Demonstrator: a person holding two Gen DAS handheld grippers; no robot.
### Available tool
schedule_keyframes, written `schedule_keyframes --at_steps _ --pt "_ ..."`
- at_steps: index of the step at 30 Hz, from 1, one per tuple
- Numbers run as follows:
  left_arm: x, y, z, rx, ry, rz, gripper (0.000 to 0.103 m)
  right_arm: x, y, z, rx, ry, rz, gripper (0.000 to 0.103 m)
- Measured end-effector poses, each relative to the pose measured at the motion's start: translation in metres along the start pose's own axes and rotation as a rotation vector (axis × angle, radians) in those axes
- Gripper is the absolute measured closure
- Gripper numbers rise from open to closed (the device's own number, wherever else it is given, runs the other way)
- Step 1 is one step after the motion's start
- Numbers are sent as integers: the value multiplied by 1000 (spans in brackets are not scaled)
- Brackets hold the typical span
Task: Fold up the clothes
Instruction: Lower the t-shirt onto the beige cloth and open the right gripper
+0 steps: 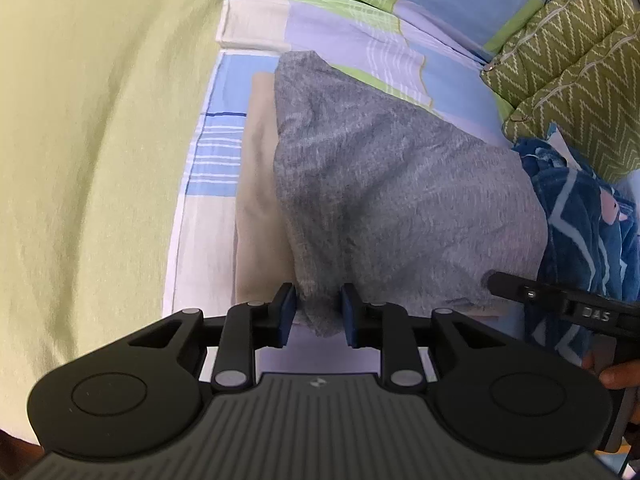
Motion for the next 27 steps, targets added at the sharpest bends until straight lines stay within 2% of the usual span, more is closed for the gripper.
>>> schedule_keyframes --at_steps 6,7,8,9,11,12,15,18,19,20,22,25,26,27 --pt "11 8 2 55 -81 -47 91 1 20 -14 31 -89 -12 97" --pt "10 2 0 66 -92 -67 90 -1 17 -12 3 -93 -23 97" --pt "8 -3 0 81 -97 -94 84 -3 14 -10 -26 -97 -35 96" --pt "7 -8 -1 96 -103 -119 80 -7 6 -5 -62 -106 -63 90" --pt "7 -1 2 101 -118 -103 77 -11 -2 2 -131 -105 -89 71" --pt "7 2 4 104 -126 -96 72 -11 -2 2 -133 -102 -89 67" --pt "8 16 6 95 -128 -73 72 -4 23 -6 -145 -36 -25 45" --pt "13 37 5 58 -99 -38 72 13 49 -6 -112 -30 78 45" --pt "15 38 6 56 -100 -33 71 17 51 -4 -104 -29 88 45" --pt "26 45 12 49 -106 9 70 27 49 0 -87 -33 93 47" --pt "40 43 21 48 -122 42 66 43 44 6 -60 -40 97 56" --pt "52 31 29 34 -125 70 66 62 23 10 -32 -44 98 56" --pt "58 24 33 25 -118 86 66 69 15 7 -26 -11 114 62" --pt "63 15 36 24 -116 94 66 72 11 4 -29 26 121 84"
Point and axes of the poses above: each gripper's, at about its wrist camera, not at the fingertips, and y roughly against the way its jaws point, z to its right, x to its top, the point moved 4 cm from there along -y, roughly the way its jaws point, and after that the axes turned 1 degree about -y, right-handed, at the moved point
